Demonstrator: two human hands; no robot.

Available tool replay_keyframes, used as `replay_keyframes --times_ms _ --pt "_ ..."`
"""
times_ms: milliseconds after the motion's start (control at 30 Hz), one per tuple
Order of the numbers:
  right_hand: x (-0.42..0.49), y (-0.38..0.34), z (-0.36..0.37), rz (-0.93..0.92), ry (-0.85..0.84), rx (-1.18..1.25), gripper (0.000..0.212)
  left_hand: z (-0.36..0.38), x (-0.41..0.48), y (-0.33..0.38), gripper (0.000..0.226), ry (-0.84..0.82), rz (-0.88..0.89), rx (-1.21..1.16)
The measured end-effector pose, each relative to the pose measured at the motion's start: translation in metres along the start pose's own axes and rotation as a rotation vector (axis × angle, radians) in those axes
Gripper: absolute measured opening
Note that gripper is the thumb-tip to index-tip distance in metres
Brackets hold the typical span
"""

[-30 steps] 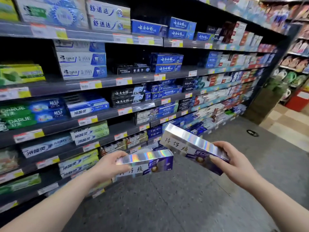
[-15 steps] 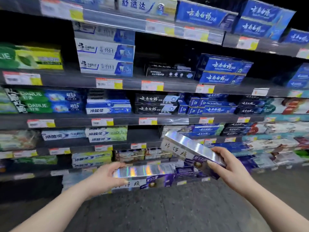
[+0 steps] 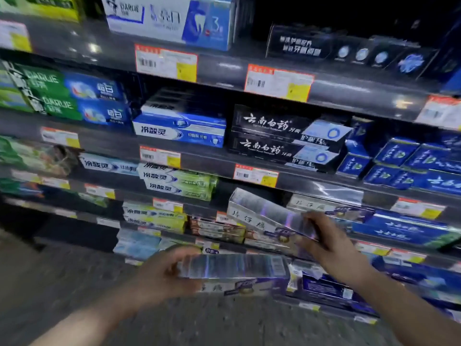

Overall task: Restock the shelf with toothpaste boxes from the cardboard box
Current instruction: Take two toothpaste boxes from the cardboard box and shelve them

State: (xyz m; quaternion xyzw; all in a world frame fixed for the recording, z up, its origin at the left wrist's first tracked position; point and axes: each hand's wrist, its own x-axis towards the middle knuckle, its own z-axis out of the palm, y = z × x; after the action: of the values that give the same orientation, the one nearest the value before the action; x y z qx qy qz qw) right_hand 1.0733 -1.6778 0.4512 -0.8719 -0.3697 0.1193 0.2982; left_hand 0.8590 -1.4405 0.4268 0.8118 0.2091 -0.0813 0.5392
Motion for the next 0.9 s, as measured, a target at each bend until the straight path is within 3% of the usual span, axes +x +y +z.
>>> replay_keyframes --times_ms 267,533,600,733,900 --pt "0.079 0.026 0.051 -0.167 0.066 -0.026 0.026 0.002 0.072 -0.052 0.060 0.075 0.110 -0.038" --pt "0.122 0.057 0.084 -0.239 0.096 -0.221 0.036 -0.011 0.144 -0.112 0.097 0.115 0.238 0.023" --pt "0.131 0.062 0.089 -0.233 0.101 -0.281 0.037 -0.012 0.155 -0.114 0.094 0.117 0.252 0.044" --pt "0.144 0.071 0.096 -0.221 0.127 -0.414 0.047 -0.012 0.178 -0.122 0.056 0.146 0.271 0.066" --pt "0.148 0.076 0.108 -0.175 0.086 -0.492 0.051 -0.005 0.194 -0.123 0.060 0.182 0.372 0.108"
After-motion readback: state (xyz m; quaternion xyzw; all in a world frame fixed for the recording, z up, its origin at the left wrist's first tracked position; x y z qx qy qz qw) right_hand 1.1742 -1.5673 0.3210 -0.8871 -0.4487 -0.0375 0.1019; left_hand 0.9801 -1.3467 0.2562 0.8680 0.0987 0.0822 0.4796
